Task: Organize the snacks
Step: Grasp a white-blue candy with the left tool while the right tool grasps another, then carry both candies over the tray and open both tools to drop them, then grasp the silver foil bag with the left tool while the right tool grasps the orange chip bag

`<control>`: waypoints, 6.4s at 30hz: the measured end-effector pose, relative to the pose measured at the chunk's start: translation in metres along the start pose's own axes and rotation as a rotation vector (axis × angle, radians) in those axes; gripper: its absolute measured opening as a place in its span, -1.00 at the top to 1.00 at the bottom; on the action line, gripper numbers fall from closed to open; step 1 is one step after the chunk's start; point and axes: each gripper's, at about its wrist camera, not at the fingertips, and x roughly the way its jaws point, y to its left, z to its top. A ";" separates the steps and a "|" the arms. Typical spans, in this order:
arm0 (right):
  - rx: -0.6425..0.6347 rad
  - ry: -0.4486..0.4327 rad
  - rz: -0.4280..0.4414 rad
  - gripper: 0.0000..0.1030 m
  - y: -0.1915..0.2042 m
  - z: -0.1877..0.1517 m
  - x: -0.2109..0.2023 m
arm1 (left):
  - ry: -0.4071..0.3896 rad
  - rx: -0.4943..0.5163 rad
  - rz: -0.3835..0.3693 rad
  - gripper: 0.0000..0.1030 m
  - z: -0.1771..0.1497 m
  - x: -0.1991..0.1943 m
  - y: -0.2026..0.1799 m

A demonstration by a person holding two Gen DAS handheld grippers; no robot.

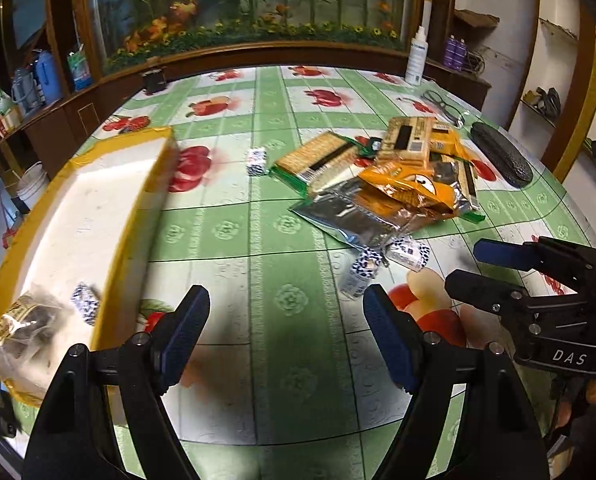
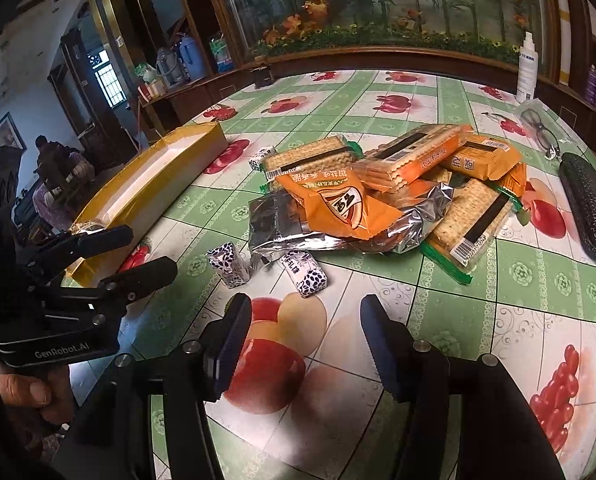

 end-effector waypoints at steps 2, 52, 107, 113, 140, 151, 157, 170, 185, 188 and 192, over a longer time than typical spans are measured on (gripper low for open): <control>0.007 0.006 0.002 -0.14 -0.004 -0.001 0.001 | 0.011 0.004 -0.013 -0.54 0.002 0.006 -0.004; -0.039 0.052 0.068 0.61 -0.008 0.011 0.033 | 0.032 -0.007 -0.187 0.80 0.005 0.025 0.022; -0.186 -0.020 0.427 0.63 0.189 0.082 0.049 | -0.151 -0.337 0.222 0.79 -0.024 -0.062 0.182; -0.196 0.001 0.413 0.63 0.198 0.087 0.070 | -0.131 -0.332 0.237 0.79 -0.024 -0.053 0.184; -0.218 0.055 0.362 0.52 0.213 0.089 0.114 | -0.084 -0.354 0.324 -0.45 -0.028 -0.039 0.193; -0.148 -0.020 0.307 0.03 0.169 0.085 0.070 | -0.114 -0.326 0.342 -0.54 -0.022 -0.051 0.181; -0.107 -0.055 0.288 -0.03 0.135 0.077 0.043 | -0.125 -0.309 0.321 -0.54 -0.017 -0.058 0.166; 0.115 -0.089 0.131 -0.11 0.014 0.030 -0.002 | -0.115 -0.146 0.194 -0.54 0.009 -0.040 0.081; 0.107 -0.101 0.082 -0.25 -0.023 0.027 -0.014 | -0.022 -0.046 0.063 -0.54 0.022 -0.001 0.012; 0.045 -0.108 0.105 -0.29 -0.013 0.036 -0.009 | -0.003 -0.042 0.040 -0.54 0.024 0.009 0.003; 0.025 -0.100 0.123 -0.29 -0.011 0.046 0.001 | 0.024 -0.049 0.005 -0.53 0.030 0.026 -0.009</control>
